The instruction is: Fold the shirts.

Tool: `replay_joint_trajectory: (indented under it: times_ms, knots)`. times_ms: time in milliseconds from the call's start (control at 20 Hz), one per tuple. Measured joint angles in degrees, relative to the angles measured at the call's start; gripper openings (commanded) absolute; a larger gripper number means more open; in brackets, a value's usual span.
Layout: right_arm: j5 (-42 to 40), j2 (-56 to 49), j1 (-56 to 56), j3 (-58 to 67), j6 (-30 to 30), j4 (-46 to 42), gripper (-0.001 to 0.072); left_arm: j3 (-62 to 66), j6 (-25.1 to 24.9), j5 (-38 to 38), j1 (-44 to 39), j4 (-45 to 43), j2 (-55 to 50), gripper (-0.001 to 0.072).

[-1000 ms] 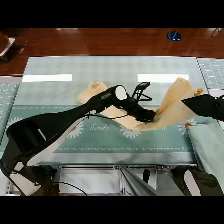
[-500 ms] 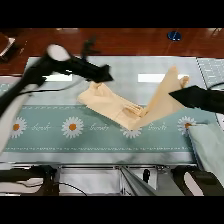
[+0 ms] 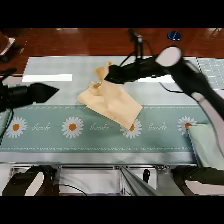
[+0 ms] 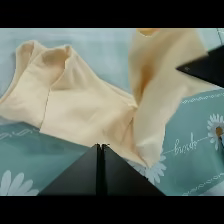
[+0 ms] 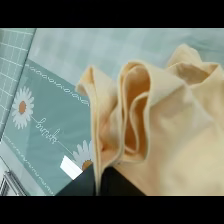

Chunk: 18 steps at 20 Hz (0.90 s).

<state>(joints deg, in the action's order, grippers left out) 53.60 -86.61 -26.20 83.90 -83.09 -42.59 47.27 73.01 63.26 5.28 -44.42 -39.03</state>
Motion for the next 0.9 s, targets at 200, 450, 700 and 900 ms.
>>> replay_joint_trajectory:
  times_ms: [200,450,700,900]
  knots:
    - [-1.3,-11.7,-2.6,7.3,-1.4,0.0,0.0184,-7.8,-0.2,0.4,1.2,-0.2,5.6,0.0022]
    - [-0.1,-16.0,-2.2,10.8,-2.1,0.2,0.0414,-11.5,-0.3,-0.6,1.6,-0.3,6.6,0.0022]
    - [15.9,-5.6,5.0,10.2,-3.8,-10.2,0.0414,-12.3,0.9,-3.4,1.7,-0.3,5.3,0.0022]
    - [18.9,15.2,12.0,-6.8,-11.3,-32.2,0.0414,-12.4,1.4,-4.0,1.7,-0.3,4.3,0.0022]
